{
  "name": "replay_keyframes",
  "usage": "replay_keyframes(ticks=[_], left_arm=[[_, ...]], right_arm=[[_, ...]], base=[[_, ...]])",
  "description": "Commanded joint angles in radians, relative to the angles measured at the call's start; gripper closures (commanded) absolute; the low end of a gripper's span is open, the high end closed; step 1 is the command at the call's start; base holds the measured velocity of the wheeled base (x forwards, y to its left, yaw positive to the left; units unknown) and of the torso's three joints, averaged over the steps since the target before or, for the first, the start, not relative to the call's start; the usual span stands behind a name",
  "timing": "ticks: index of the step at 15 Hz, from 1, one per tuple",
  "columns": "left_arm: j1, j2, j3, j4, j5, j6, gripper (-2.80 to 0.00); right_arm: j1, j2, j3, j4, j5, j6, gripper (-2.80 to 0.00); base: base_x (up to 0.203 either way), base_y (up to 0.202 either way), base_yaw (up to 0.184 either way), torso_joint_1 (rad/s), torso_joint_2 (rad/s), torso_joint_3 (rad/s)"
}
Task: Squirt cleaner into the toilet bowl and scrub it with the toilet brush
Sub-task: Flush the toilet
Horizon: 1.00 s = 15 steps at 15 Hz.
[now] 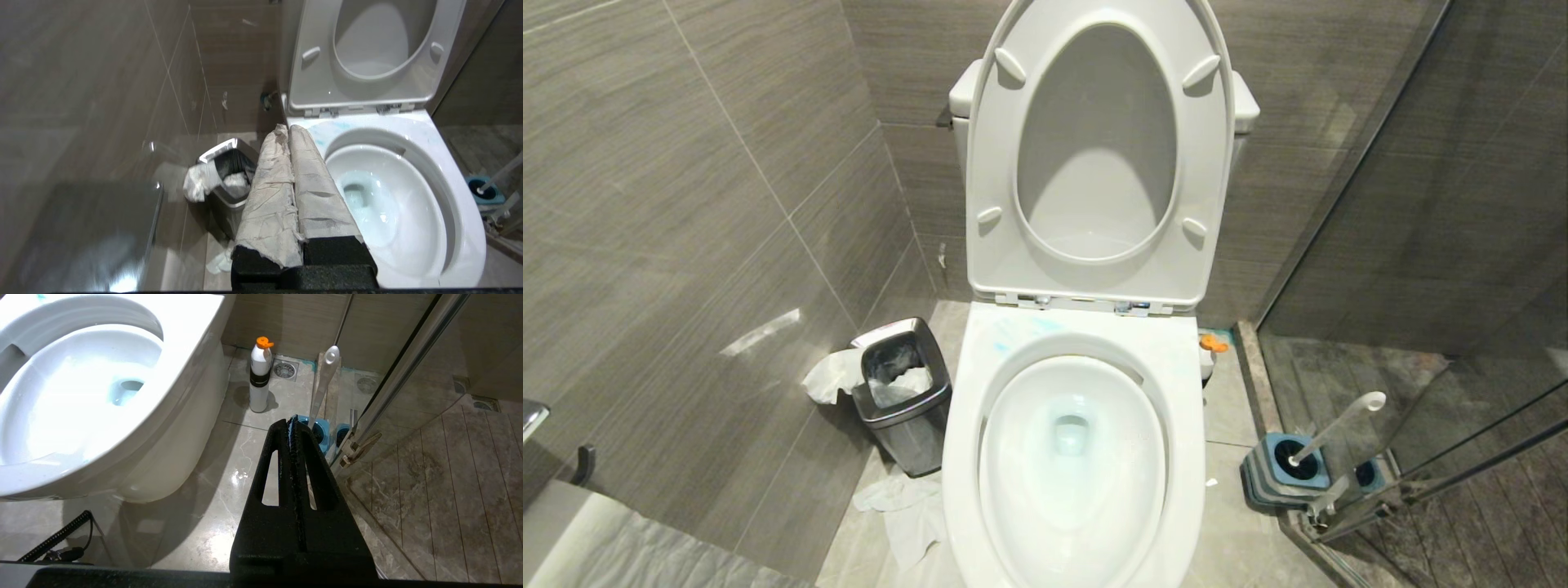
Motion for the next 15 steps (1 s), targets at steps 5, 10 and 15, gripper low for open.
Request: replay_keyframes(ticks=[5, 10, 15], left_arm=[[-0.007, 0.672, -0.412, -0.183, 0.000, -0.002, 0.00], [-0.002, 0.964, -0.730, -0.242, 0.001, -0.049, 0.00], [0.070, 1.083, -0.989, 0.082, -0.167, -0.122, 0.00]], right_arm=[[0.000, 0.002, 0.000, 0.000, 0.001, -0.001, 0.00], [0.000, 0.002, 0.000, 0.000, 0.000, -0.001, 0.00], [0.000, 0.002, 0.000, 0.000, 0.001, -0.001, 0.00]], base=[[0.000, 0.000, 0.000, 0.000, 0.00, 0.000], [0.000, 0.000, 0.000, 0.000, 0.00, 0.000], [0.000, 0.000, 0.000, 0.000, 0.00, 0.000]])
